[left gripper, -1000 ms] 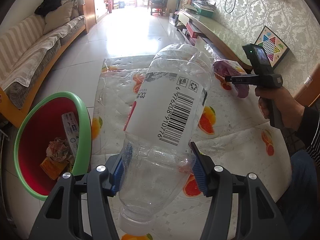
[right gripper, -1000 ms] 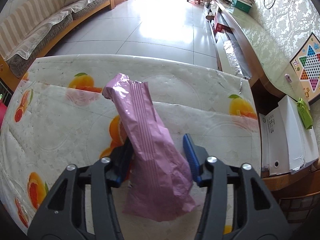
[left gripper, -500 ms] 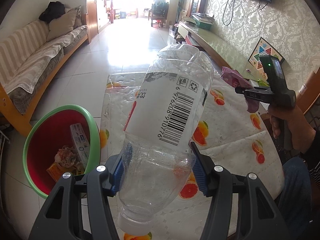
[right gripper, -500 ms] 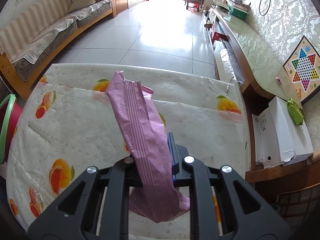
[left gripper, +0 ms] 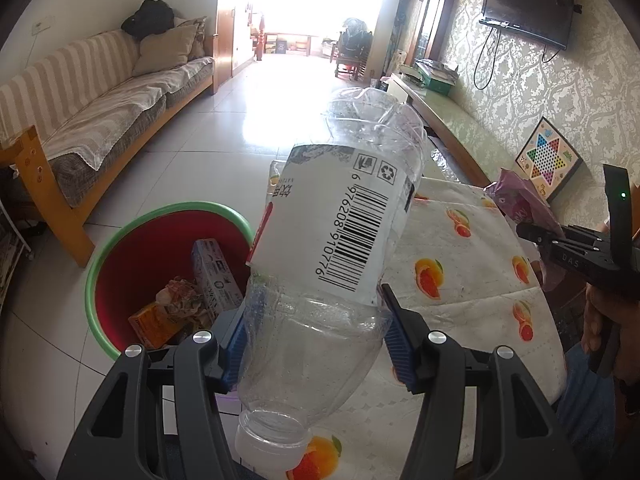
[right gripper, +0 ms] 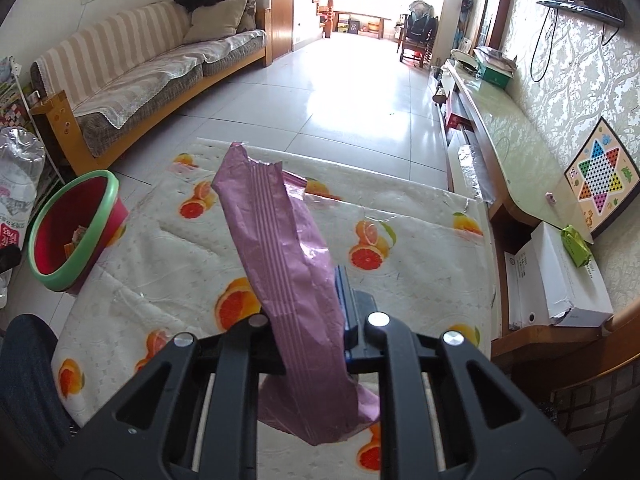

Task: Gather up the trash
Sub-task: 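Drop the bottle into the bucket with left tool while right carries the wrapper over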

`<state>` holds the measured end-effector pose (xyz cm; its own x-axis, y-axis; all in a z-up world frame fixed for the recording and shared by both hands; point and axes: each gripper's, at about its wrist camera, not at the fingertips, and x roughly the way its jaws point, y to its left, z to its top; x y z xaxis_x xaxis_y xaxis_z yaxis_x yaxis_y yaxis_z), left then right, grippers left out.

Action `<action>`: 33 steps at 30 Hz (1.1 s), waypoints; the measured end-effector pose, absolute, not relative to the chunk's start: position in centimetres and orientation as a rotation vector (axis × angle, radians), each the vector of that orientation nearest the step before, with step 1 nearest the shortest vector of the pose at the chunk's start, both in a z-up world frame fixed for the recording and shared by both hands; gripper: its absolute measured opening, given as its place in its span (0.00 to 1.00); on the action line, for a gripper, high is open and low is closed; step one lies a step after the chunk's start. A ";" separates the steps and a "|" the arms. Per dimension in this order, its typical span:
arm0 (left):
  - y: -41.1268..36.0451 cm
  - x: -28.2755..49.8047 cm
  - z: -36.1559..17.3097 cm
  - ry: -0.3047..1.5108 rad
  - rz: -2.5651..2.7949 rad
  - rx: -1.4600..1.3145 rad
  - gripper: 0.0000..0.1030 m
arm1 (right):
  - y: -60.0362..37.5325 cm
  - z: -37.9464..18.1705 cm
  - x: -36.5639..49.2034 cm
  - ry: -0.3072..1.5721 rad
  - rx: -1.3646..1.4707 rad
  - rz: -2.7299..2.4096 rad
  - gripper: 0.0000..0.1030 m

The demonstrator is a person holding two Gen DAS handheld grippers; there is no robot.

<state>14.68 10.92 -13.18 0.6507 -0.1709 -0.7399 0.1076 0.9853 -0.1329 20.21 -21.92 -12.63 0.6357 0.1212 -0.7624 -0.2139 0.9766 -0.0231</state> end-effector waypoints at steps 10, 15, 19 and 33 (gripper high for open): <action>17.0 14.3 -13.7 0.841 -0.067 -0.116 0.53 | -15.6 -12.4 16.9 0.870 -0.080 0.278 0.16; 20.1 15.0 -13.7 0.835 -0.017 -0.116 0.53 | -11.9 -11.9 16.7 0.861 -0.106 0.332 0.16; 22.1 16.3 -14.0 0.838 0.017 -0.108 0.53 | -9.2 -11.3 16.8 0.846 -0.127 0.377 0.16; 26.8 20.7 -17.8 0.915 0.064 -0.115 0.53 | -3.8 -11.1 17.0 0.852 -0.191 0.454 0.16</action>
<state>20.65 26.77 -17.80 0.6085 0.0061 -0.7935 -0.1037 0.9920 -0.0720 16.98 -3.79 -11.13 0.5703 0.3087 -0.7612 -0.4590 0.8883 0.0164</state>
